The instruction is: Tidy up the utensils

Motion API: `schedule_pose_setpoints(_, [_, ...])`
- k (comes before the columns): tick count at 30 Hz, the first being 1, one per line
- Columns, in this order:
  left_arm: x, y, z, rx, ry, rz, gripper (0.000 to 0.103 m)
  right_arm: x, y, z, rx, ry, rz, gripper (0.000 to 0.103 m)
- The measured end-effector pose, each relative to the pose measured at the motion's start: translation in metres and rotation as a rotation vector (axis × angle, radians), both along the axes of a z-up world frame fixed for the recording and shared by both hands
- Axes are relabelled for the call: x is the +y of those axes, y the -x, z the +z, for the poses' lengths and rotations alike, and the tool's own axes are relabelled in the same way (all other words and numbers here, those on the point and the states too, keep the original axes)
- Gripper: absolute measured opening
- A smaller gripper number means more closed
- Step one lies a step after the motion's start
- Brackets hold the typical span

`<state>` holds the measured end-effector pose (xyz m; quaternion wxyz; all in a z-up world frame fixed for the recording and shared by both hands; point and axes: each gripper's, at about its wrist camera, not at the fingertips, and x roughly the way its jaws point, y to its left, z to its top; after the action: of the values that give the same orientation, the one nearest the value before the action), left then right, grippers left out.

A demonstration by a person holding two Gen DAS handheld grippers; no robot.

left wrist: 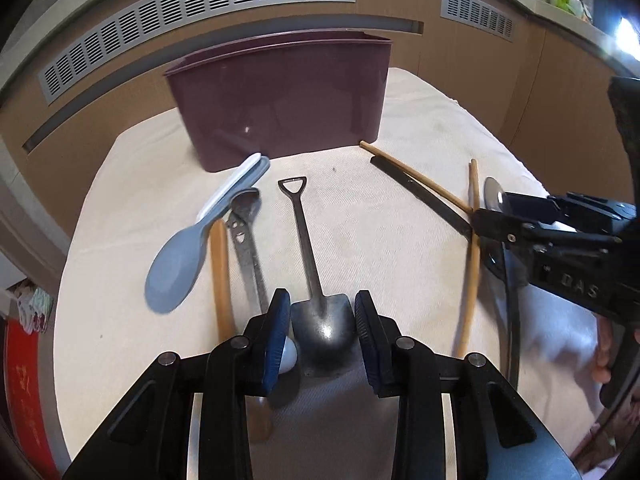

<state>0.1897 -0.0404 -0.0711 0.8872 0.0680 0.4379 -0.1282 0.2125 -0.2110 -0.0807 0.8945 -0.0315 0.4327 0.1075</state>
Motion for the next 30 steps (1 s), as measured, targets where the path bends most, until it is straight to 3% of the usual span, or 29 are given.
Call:
schedule_pose_setpoints(16, [0.059,0.031,0.01,-0.015,0.124,0.054,0.029,0.033,-0.009,-0.003,0.031,0.053,0.084,0.037])
schedule_pose_setpoints(21, [0.074,0.042,0.013,-0.029,0.123,0.064,0.029,0.035,-0.013,-0.005,0.041,0.033,0.094,0.037])
schedule_pose_setpoints(24, [0.084,0.043,0.011,-0.019,0.116,0.088,0.029,0.032,-0.011,-0.004,0.048,0.006,0.097,0.046])
schedule_pose_setpoints(26, [0.088,0.043,0.009,-0.013,0.115,0.102,0.029,0.029,-0.009,-0.002,0.047,-0.011,0.086,0.061])
schedule_pose_setpoints(30, [0.099,0.044,0.005,0.007,0.128,0.126,0.03,0.025,-0.005,0.002,0.046,-0.036,0.037,0.063])
